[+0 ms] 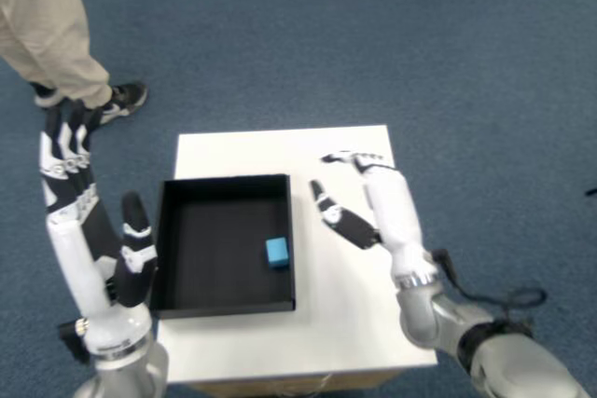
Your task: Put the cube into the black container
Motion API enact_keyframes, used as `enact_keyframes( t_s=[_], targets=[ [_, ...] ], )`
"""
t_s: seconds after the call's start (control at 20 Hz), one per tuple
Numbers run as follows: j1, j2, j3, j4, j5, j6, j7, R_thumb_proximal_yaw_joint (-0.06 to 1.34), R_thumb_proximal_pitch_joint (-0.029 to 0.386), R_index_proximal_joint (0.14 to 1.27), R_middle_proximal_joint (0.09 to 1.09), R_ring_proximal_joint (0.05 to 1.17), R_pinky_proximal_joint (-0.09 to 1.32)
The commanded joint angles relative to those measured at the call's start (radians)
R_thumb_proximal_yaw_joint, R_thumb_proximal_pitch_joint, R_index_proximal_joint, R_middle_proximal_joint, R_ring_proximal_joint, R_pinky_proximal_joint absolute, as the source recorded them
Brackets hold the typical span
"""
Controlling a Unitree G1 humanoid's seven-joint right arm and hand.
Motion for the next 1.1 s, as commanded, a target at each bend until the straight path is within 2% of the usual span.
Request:
enact_keyframes(
  t_s=[0.05,0.1,0.2,0.25,0.3,0.4,0.7,1.1],
  targets=[
    [-0.022,-0.040,-0.078,-0.028,0.102,-0.160,0.025,0.56,0.232,0.54,0.52,0.47,0.43],
    [-0.012,-0.059,-0.098,-0.037,0.127,-0.212,0.043,0.58,0.276,0.54,0.52,0.48,0.44],
    [0.010,-0.080,-0.129,-0.040,0.174,-0.262,0.094,0.55,0.302,0.48,0.50,0.49,0.44],
    [0.017,-0.084,-0.142,-0.045,0.196,-0.283,0.123,0.43,0.287,0.44,0.47,0.49,0.43],
    [0.022,-0.085,-0.154,-0.054,0.220,-0.301,0.154,0.23,0.249,0.42,0.45,0.48,0.41],
    [0.036,-0.086,-0.172,-0.071,0.263,-0.325,0.221,0.04,0.203,0.40,0.42,0.46,0.39],
    [0.100,-0.088,-0.224,-0.181,0.411,-0.429,0.379,-0.01,0.174,0.35,0.39,0.42,0.37],
    [0.120,-0.092,-0.239,-0.226,0.533,-0.455,0.537,-0.01,0.154,0.34,0.37,0.40,0.32]
  ],
)
